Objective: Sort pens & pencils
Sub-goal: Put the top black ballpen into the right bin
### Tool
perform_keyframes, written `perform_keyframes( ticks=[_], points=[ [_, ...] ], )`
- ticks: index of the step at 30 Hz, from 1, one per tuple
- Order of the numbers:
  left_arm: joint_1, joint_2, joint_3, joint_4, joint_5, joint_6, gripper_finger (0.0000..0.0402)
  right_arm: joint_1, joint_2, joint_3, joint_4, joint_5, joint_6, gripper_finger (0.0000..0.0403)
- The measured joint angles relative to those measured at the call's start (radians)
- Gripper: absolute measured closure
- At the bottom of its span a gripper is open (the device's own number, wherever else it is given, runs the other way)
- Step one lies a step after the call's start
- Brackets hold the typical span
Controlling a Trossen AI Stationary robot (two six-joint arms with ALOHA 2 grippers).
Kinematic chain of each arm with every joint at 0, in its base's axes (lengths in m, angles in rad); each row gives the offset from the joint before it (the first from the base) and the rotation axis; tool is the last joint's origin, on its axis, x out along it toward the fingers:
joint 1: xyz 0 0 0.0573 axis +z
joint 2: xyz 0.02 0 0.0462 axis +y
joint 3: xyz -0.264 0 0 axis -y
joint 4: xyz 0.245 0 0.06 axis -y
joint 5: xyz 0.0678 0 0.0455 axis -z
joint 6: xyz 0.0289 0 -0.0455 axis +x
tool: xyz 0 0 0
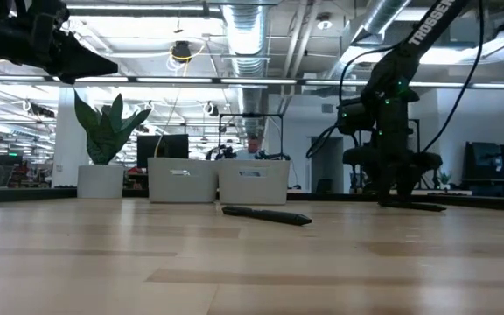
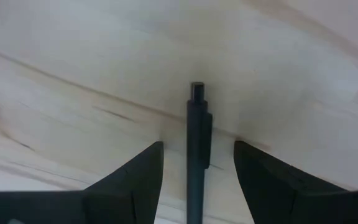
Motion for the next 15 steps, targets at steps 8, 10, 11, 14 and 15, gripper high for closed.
perform_keyframes(
  ticks=[8, 10, 11, 14, 15],
  points=[
    [0.0, 0.0, 0.0, 0.0, -0.021, 0.0, 0.0349, 0.012, -0.01, -0.006, 0.018, 0.004, -0.005, 0.0186],
    [0.0, 0.0, 0.0, 0.001, -0.027, 0.0, 0.0349, 0.012, -0.009, -0.006, 0.018, 0.005, -0.005, 0.0186],
    [0.0, 0.0, 0.0, 0.001, -0.028, 0.0, 0.0349, 0.014, -0.009, -0.006, 0.017, 0.008, -0.005, 0.0186],
    [0.0, 0.0, 0.0, 0.001, -0.028, 0.0, 0.0349, 0.03, -0.008, -0.006, 0.015, 0.046, -0.006, 0.0186],
    [0.0, 0.0, 0.0, 0.001, -0.029, 0.0, 0.0349, 0.034, -0.008, -0.006, 0.015, 0.055, -0.006, 0.0186]
  ],
)
